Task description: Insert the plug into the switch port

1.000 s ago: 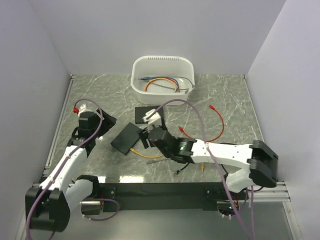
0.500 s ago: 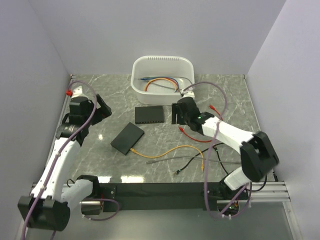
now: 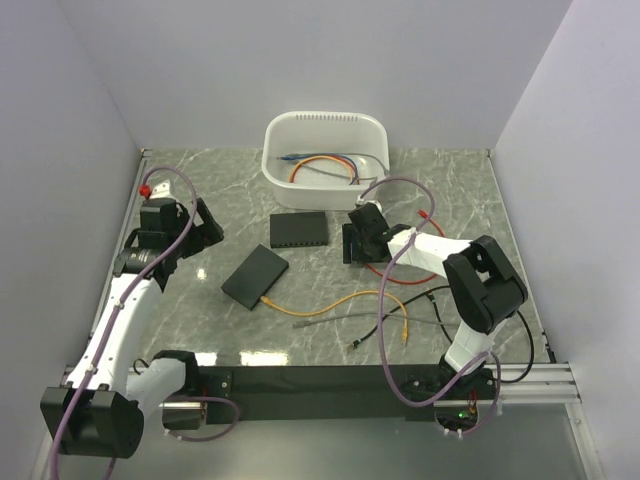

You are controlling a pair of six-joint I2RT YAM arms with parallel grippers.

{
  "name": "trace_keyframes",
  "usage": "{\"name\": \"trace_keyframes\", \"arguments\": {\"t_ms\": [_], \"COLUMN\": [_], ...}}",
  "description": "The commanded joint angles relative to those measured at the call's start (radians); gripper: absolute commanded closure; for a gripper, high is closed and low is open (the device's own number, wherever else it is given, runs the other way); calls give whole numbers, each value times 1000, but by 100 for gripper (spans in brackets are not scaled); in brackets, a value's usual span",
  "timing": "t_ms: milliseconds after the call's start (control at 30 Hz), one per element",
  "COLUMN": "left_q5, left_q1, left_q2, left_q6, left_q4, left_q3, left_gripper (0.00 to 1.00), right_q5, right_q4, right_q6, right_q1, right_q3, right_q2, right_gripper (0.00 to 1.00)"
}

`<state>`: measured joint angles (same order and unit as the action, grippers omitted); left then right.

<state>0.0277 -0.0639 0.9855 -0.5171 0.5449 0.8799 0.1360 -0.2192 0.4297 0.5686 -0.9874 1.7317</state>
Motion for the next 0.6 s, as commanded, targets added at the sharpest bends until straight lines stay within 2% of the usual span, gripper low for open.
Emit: {"name": "trace_keyframes", "arguments": {"t_ms": [0, 300, 400, 467, 567], "left_q5": [-18, -14, -9, -6, -2], "left_q1": [3, 3, 3, 3, 3], "left_q2": [-34, -33, -30, -25, -22], "left_q6": [19, 15, 14, 15, 14], "left_q4": [-11, -8, -8, -8, -8], "left_q3": [-6, -10, -10, -10, -9], "left_gripper": [1, 1, 1, 1, 1], "right_q5": [31, 77, 57, 44, 19], "right_q4": [-6, -66, -77, -85, -77], "right_q6": [14, 37, 35, 34, 35], "right_q1": [-3, -6, -7, -7, -12], "right_q3": [-16, -13, -26, -30, -27], "right_q2": [-15, -8, 12, 23, 25], "right_gripper": [30, 40, 50, 53, 64]}}
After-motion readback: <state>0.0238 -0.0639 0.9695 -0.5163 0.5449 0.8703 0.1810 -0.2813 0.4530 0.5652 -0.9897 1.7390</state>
